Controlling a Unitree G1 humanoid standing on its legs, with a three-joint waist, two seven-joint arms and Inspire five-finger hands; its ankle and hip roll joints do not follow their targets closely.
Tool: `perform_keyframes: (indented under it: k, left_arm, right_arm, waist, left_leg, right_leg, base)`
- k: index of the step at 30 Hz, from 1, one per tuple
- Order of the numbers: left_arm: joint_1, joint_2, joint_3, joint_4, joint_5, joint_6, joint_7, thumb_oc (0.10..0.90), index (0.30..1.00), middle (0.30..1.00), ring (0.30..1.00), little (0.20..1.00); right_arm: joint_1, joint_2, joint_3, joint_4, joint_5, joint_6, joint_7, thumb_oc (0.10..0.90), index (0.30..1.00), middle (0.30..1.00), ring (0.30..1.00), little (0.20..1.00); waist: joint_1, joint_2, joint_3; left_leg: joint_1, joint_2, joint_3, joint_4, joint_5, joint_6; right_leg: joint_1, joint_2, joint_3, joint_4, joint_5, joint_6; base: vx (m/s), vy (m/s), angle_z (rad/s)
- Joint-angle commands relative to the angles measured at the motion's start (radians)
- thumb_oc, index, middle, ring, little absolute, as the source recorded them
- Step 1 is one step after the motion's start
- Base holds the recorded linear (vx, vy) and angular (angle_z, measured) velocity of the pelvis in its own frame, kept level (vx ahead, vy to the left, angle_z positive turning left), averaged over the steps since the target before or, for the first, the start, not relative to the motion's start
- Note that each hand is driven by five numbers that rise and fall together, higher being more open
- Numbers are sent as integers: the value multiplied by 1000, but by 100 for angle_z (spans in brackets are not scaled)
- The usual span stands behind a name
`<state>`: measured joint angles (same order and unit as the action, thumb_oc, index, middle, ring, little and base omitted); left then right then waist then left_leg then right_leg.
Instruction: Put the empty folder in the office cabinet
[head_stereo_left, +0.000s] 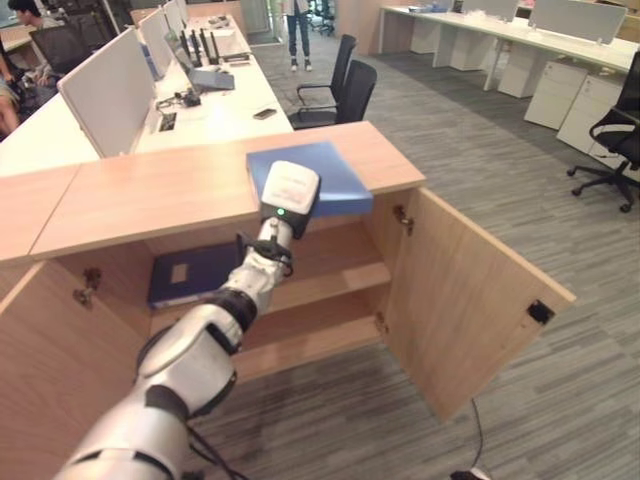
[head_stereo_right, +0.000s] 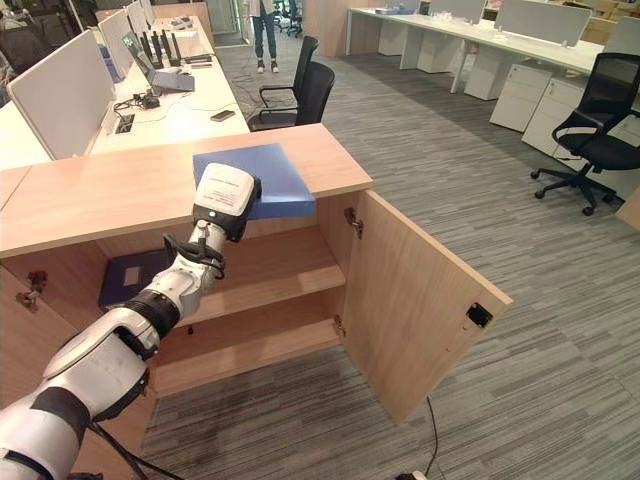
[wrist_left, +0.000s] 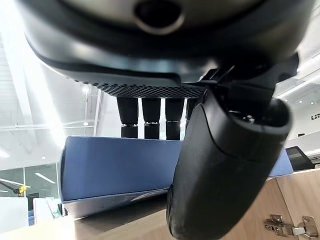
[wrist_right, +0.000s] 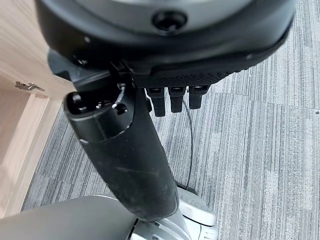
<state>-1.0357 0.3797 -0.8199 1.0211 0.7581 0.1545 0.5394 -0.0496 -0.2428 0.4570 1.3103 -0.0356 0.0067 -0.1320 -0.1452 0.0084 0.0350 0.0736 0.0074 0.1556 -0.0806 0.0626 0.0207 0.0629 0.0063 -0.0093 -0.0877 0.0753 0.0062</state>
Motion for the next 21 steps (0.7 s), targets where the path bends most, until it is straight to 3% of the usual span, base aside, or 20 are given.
perform_keyframes:
  k: [1,5,6,9,10,13,14,16,17,19,20,21]
  left_arm:
    - [-190,-10,55,156,-26,20,-3,400,300,300,300,300]
    - [-154,-17,105,118,-92,8,7,400,300,300,300,300]
    - [-133,-10,131,52,-118,-4,14,400,300,300,300,300]
    - [55,38,240,-358,-197,-78,-11,400,300,300,300,300]
    - [391,65,368,-786,-347,-208,-139,400,300,300,300,300]
    - [648,70,465,-1004,-577,-284,-275,400,300,300,300,300]
    - [787,84,516,-1097,-760,-322,-354,400,300,300,300,300]
    - [869,106,552,-1157,-825,-331,-398,400,300,300,300,300]
    - [966,132,582,-1210,-980,-348,-465,400,300,300,300,300]
    - [973,133,586,-1216,-984,-346,-469,400,300,300,300,300]
    - [1067,163,626,-1258,-1167,-344,-534,400,300,300,300,300]
    - [1104,176,628,-1273,-1255,-345,-560,400,300,300,300,300]
  right_arm:
    - [-37,-33,35,62,19,-22,-17,800,900,900,900,900]
    - [-40,-28,33,53,28,-23,-16,800,900,900,900,900]
    - [-39,-25,30,43,35,-25,-18,800,900,900,900,900]
    - [-43,-9,-1,-21,76,-31,-20,800,900,900,900,900]
    - [-40,18,-48,-120,117,-38,-3,800,900,900,900,900]
    - [-25,2,-74,-260,145,-38,31,800,900,900,900,900]
    - [-7,-25,-90,-371,157,-42,59,800,900,900,900,900]
    - [13,-49,-97,-438,163,-41,81,800,900,900,900,900]
    - [33,-90,-111,-550,174,-46,115,800,900,900,900,900]
    - [38,-92,-109,-556,175,-43,116,800,900,900,900,900]
    - [61,-131,-127,-668,202,-46,148,800,900,900,900,900]
    - [72,-151,-135,-714,225,-56,169,800,900,900,900,900]
  waist:
    - [8,-37,-29]
    - [11,-37,-27]
    - [16,-38,-25]
    - [40,-41,-16]
    - [75,-45,-3]
    - [93,-43,3]
    - [103,-41,8]
    - [107,-40,7]
    - [115,-39,10]
    - [113,-39,7]
    - [118,-37,10]
    - [122,-36,11]
  left_leg:
    - [44,37,-27,-7,-125,-64]
    - [44,37,-32,-7,-124,-64]
    - [43,36,-34,-7,-124,-64]
    - [41,33,-50,-7,-125,-61]
    - [31,27,-63,-7,-115,-58]
    - [29,27,-64,-7,-112,-58]
    - [30,27,-68,-7,-119,-59]
    - [31,27,-68,-7,-119,-58]
    - [28,27,-69,-7,-116,-59]
    - [28,27,-69,-7,-116,-59]
    - [27,27,-71,-7,-113,-60]
    - [25,27,-74,-7,-110,-61]
  right_leg:
    - [33,-72,-43,0,-83,126]
    - [34,-73,-48,0,-84,124]
    - [35,-73,-49,0,-85,123]
    - [40,-76,-61,0,-89,118]
    - [38,-79,-71,0,-82,107]
    - [38,-82,-78,0,-79,104]
    - [43,-84,-83,0,-84,106]
    - [45,-84,-85,0,-85,106]
    - [45,-85,-91,0,-84,107]
    - [45,-85,-91,0,-84,107]
    - [46,-85,-96,0,-83,108]
    - [45,-85,-99,0,-83,108]
  base:
    - [0,0,0]
    - [0,0,0]
    - [0,0,0]
    - [-1,3,11]
    - [-15,12,20]
    - [16,15,24]
    - [-5,5,23]
    - [13,-3,10]
    - [4,-7,14]
    - [2,-3,4]
    - [-1,-9,-5]
    - [-1,-10,-7]
